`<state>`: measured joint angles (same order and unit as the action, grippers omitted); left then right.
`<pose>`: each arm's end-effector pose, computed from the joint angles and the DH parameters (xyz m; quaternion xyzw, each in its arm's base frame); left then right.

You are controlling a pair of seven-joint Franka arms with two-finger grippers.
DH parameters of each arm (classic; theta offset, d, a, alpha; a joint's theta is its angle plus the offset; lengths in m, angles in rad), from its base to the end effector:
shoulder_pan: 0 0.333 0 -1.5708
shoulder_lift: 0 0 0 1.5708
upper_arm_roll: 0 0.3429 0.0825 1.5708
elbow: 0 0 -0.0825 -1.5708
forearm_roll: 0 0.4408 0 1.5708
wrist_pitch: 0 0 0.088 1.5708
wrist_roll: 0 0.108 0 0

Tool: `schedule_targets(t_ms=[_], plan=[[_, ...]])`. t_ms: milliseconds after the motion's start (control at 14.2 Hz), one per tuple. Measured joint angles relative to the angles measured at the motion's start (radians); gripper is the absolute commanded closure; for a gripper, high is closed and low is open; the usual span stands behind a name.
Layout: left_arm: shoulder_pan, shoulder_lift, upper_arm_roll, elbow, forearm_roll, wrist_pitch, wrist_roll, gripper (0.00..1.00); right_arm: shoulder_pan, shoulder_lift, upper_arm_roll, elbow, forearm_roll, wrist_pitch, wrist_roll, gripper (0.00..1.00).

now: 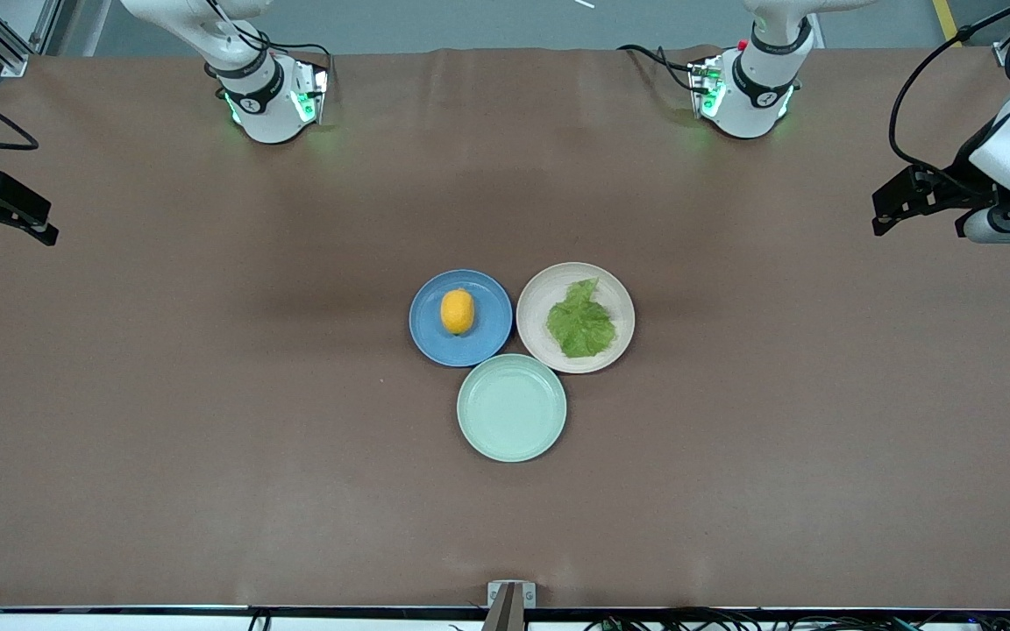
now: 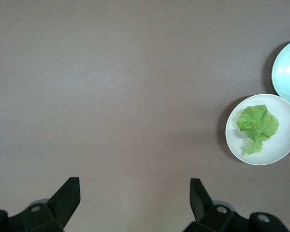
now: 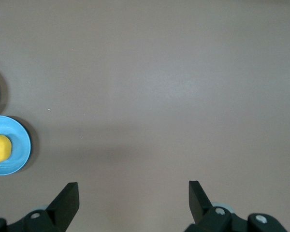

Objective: Pick lemon and lettuce from plates

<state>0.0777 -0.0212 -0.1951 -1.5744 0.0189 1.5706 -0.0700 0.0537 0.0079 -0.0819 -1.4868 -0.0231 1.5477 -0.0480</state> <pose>0.6004 -0.0701 0.6611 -0.9996 0.0236 -0.0095 0.0107 0.6117 -0.0196 0.6879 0.9995 0.0093 0.0260 0.0129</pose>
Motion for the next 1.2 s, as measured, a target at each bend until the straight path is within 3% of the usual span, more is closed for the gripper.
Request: schedule_targets(t_ms=[773, 984, 1195], plan=[[0.031, 0.025, 0.011, -0.010, -0.001, -0.047, 0.000, 0.00, 0.012, 0.001, 0.014, 0.000, 0.007, 0.001, 0.000, 0.00], [0.018, 0.081, -0.005, -0.033, -0.015, -0.027, -0.047, 0.00, 0.109, 0.028, 0.023, 0.000, 0.017, 0.002, 0.017, 0.00], [-0.032, 0.149, -0.052, -0.072, -0.038, 0.061, -0.332, 0.00, 0.238, 0.098, 0.029, -0.001, 0.017, 0.015, 0.150, 0.00]])
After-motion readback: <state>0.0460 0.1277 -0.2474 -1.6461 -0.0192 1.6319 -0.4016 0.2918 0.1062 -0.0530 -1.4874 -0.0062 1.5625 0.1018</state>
